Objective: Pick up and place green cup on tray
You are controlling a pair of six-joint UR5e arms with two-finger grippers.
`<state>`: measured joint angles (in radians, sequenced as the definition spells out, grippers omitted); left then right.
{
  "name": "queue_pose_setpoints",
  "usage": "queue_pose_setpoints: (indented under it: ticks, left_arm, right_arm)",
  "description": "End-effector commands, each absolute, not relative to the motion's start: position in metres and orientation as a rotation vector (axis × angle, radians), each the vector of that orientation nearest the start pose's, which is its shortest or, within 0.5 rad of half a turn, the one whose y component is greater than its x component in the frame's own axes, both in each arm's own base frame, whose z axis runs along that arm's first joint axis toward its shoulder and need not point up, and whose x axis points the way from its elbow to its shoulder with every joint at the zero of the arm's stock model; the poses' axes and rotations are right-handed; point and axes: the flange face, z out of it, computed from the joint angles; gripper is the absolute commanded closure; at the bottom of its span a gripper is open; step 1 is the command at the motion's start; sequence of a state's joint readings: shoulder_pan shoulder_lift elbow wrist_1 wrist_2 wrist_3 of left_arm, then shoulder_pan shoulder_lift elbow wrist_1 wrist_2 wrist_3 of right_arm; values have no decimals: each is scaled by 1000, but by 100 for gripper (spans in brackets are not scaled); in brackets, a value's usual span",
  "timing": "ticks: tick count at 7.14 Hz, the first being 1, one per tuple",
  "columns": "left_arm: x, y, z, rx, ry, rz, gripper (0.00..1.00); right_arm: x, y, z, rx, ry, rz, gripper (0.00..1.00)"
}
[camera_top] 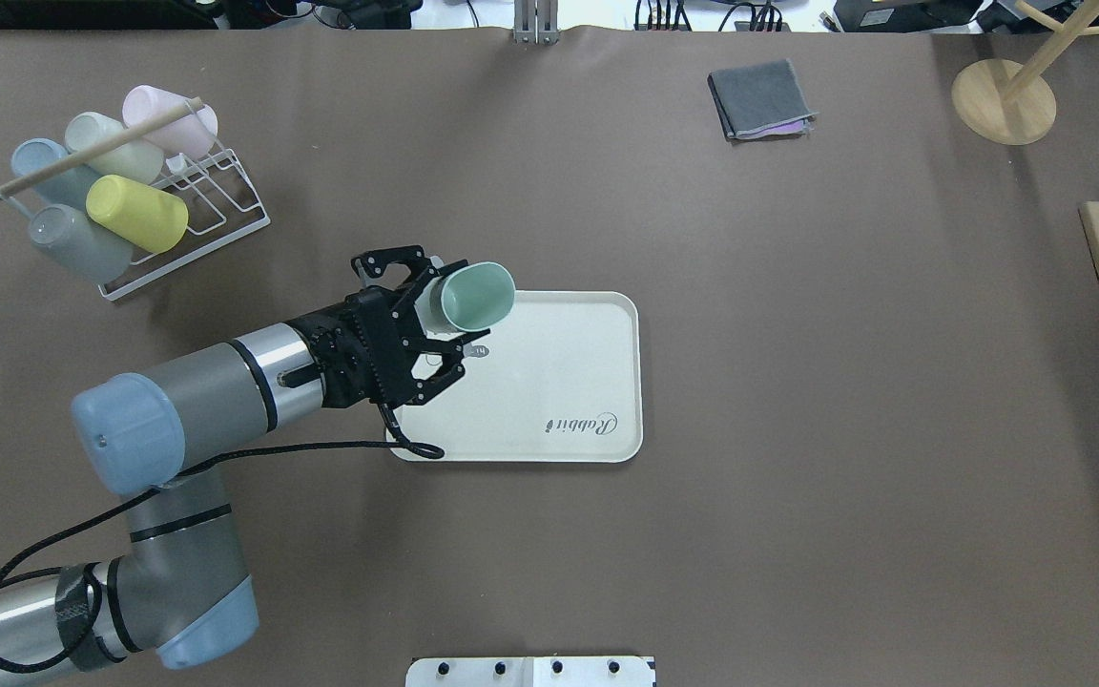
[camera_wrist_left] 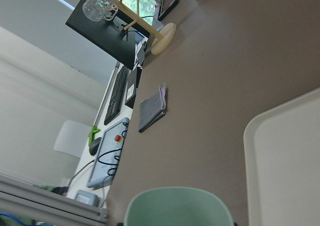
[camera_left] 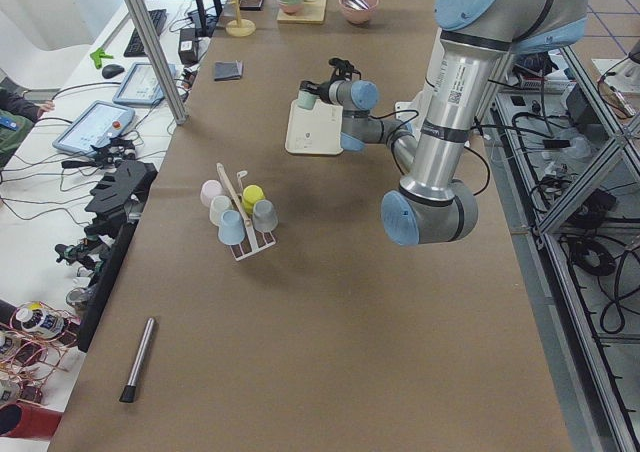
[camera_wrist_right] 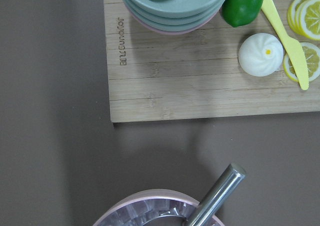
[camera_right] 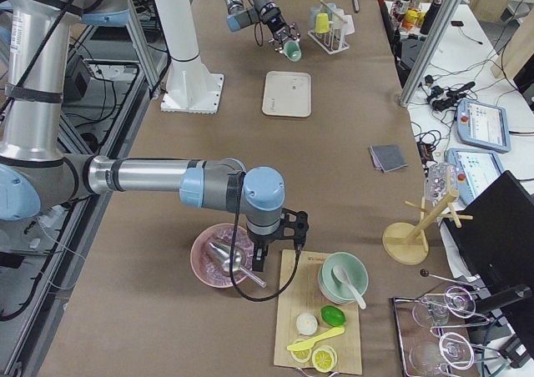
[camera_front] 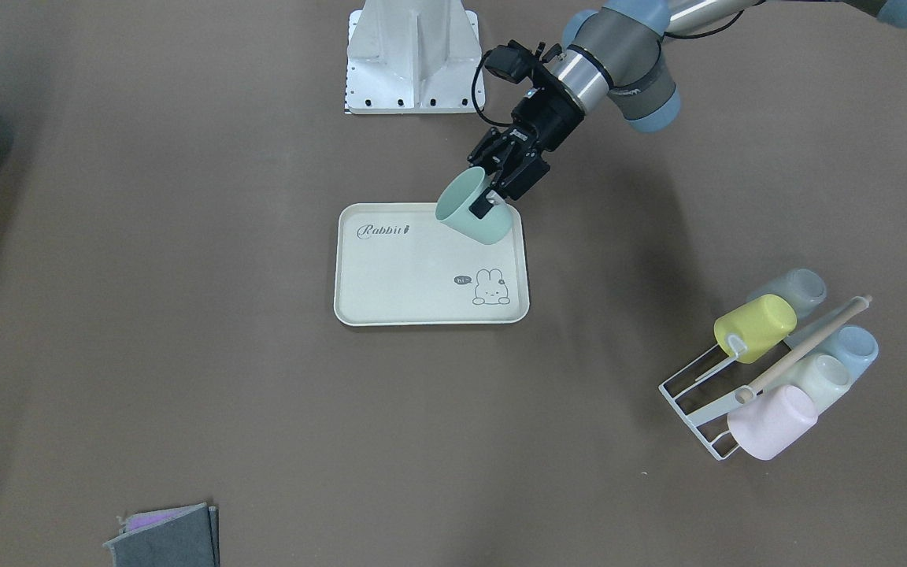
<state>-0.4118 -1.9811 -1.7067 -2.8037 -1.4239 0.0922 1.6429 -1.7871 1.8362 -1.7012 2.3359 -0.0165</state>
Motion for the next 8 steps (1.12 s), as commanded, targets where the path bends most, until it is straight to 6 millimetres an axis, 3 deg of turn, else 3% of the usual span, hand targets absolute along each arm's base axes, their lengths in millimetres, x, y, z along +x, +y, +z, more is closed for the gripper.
queue_pose_setpoints:
  ticks: [1,3,4,6,8]
  left_arm:
    - [505,-356,225,1492,1277,627,100]
    - [527,-365,271,1460,1412,578,100]
    - [532,-382,279,1476,1397,564,100]
    - [529,-405,279,1479,1362,562,100]
    - [541,-411,282,1437,1348,605,100]
  right_arm:
    - [93,-388,638,-43,-766,84,0]
    - [93,-388,639,-46,-765,85,0]
    - [93,-388,639,-46,-762,85,0]
    - [93,-387,640,-48,-763,85,0]
    - [93,-388,639,-47,-760,84,0]
